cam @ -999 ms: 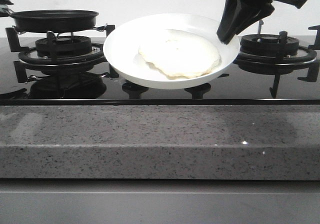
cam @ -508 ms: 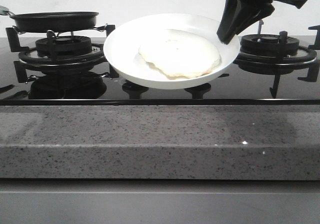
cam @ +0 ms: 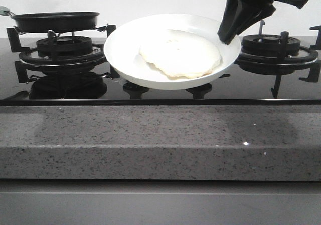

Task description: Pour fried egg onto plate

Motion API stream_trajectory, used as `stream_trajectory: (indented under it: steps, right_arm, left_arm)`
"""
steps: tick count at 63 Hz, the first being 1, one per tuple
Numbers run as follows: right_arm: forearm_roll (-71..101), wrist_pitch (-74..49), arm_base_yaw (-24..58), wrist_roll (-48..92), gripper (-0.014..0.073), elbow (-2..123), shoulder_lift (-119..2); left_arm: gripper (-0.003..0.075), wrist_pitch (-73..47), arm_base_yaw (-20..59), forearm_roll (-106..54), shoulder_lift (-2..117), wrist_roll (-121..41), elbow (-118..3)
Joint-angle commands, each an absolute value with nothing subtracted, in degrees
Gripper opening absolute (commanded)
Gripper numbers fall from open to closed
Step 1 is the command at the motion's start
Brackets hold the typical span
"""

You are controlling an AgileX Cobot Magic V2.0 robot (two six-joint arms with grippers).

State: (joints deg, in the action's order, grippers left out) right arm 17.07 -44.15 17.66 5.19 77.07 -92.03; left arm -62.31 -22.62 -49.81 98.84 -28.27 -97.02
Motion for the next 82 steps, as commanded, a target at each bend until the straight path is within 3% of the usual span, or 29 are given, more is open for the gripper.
stream_trajectory:
  steps: [1, 27, 38, 61, 82]
  right_arm:
    - [18.3, -41.2, 17.8, 5.5, -0.0117, 78.5, -89.2]
    - [18.3, -41.2, 17.8, 5.5, -0.0117, 78.5, -89.2]
    - [18.3, -41.2, 17.8, 5.5, -0.0117, 78.5, -89.2]
    - [18.3, -41.1, 17.8, 5.5, -0.0117, 78.5, -89.2]
    - [18.3, -41.1, 17.8, 5.5, -0.0117, 78.5, -89.2]
  left_arm:
    - [0.0566, -60.1, -20.3, -44.0, 91.4, -25.6, -98.9]
    - [0.0566, -48.9, 5.9, -12.7, 65.3, -11.7, -81.4]
    - [0.0566, -48.1, 12.5, -3.6, 56.6, -2.8, -70.1]
    - [0.0566, -48.2, 13.4, -4.1, 40.2, 0.4, -52.3]
    - [0.0566, -48.2, 13.4, -5.2, 35.3, 0.4, -49.7]
